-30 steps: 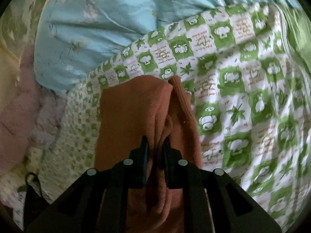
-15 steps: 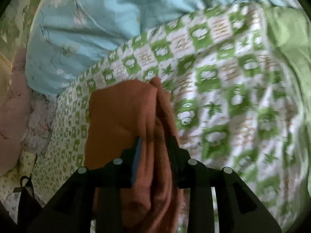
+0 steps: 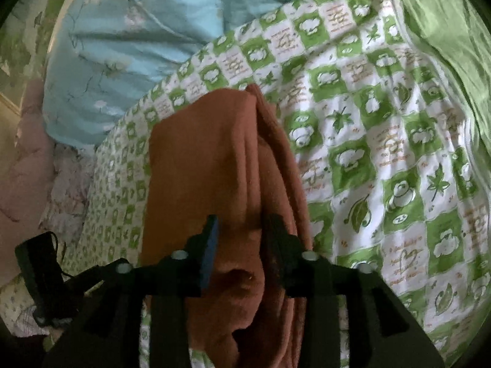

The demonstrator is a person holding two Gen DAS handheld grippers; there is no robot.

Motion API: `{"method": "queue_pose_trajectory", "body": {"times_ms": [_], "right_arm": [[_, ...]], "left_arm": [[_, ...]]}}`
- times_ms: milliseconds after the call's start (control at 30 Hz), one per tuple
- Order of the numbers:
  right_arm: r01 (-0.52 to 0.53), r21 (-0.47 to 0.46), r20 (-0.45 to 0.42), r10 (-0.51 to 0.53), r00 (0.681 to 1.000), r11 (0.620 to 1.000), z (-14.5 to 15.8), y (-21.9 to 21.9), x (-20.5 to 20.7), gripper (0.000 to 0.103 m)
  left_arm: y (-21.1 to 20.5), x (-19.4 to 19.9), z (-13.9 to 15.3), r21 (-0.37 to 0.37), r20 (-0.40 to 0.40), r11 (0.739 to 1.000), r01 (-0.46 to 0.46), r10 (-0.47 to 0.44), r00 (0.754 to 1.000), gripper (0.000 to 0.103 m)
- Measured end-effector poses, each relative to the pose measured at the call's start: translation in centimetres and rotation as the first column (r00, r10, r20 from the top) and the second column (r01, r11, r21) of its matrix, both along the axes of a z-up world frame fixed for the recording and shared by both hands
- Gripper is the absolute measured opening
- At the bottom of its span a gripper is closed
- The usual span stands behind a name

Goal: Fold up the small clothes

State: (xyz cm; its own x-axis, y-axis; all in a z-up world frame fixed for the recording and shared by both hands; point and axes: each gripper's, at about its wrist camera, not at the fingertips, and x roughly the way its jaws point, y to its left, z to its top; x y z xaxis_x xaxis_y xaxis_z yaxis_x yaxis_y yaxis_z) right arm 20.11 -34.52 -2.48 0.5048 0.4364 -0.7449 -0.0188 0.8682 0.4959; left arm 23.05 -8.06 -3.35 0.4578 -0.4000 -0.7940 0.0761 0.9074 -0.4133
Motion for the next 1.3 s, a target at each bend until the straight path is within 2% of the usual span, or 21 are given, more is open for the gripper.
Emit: {"method": "queue_pose_trajectory", "body": {"times_ms": [33,67,200,367,600,633,700,733,767,867,900,933,1133,1300], "right_arm": [[0.017,-0.015,0.014,-0.017,1.000,1.000,0.1,-0.2,-0.1,0.062],[0.023,-0.026,0.020,-0.022,1.000,0.999,0.0,-0.2,0.0,0.065],[0.014,-0.051,0.004,-0.014,1.000,0.999,-0.7,-0.7,0.1,0.066],[0.000,-0.008,-0.045,0.000,0.999,1.000,-2.5,-1.0,1.4,0.066],[-0.019,0.064,-0.073,0.024,0.997,0.998,-3.9,-1.0,2.4,0.066],[-0.023,0.074,-0.078,0.028,0.997,0.997,-4.0,-1.0,2.5,0.066],[-0.038,0.098,-0.092,0.047,0.995,0.994,-4.3,-0.8,2.7,0.066],[-0.061,0.129,-0.113,0.076,0.991,0.990,-4.8,-0.5,2.9,0.065],[-0.075,0.147,-0.125,0.093,0.988,0.986,-5.1,-0.3,3.0,0.058],[-0.087,0.164,-0.132,0.110,0.985,0.983,-5.3,-0.1,3.1,0.041],[-0.086,0.167,-0.130,0.109,0.986,0.982,-5.2,-0.1,3.0,0.039],[-0.083,0.163,-0.125,0.104,0.987,0.983,-5.0,0.0,2.8,0.036],[-0.072,0.197,-0.100,0.093,0.991,0.978,-3.0,0.8,2.1,0.028],[-0.155,0.230,-0.042,0.169,0.985,0.961,-0.7,5.0,1.2,0.027]], "left_arm": [[0.6,0.5,-0.3,-0.010,-0.006,1.000,-0.014,0.014,1.000,0.074],[1.1,1.1,-0.7,-0.018,-0.018,0.999,-0.031,0.031,0.999,0.074],[2.0,3.2,-2.5,-0.055,-0.072,0.996,-0.067,0.063,0.995,0.075],[1.7,5.8,-5.0,-0.114,-0.148,0.990,-0.083,0.066,0.987,0.076],[1.3,7.8,-6.1,-0.177,-0.159,0.978,-0.107,0.079,0.984,0.076],[1.2,7.9,-6.2,-0.184,-0.161,0.977,-0.110,0.081,0.984,0.075],[1.2,8.0,-6.4,-0.188,-0.153,0.975,-0.114,0.086,0.985,0.064],[1.0,8.1,-6.5,-0.183,-0.149,0.976,-0.116,0.089,0.985,0.060],[1.0,8.0,-6.5,-0.176,-0.145,0.978,-0.116,0.091,0.985,0.053],[1.1,7.7,-6.0,-0.175,-0.123,0.978,-0.109,0.088,0.988,0.035],[1.3,7.5,-5.8,-0.182,-0.112,0.977,-0.106,0.086,0.990,0.027],[1.4,7.3,-5.3,-0.196,-0.091,0.976,-0.098,0.082,0.992,0.025],[1.9,4.8,-1.4,-0.207,0.028,0.977,-0.058,0.066,0.997,0.021],[5.5,1.8,1.3,-0.184,0.073,0.978,-0.094,0.109,0.991,0.021]]}}
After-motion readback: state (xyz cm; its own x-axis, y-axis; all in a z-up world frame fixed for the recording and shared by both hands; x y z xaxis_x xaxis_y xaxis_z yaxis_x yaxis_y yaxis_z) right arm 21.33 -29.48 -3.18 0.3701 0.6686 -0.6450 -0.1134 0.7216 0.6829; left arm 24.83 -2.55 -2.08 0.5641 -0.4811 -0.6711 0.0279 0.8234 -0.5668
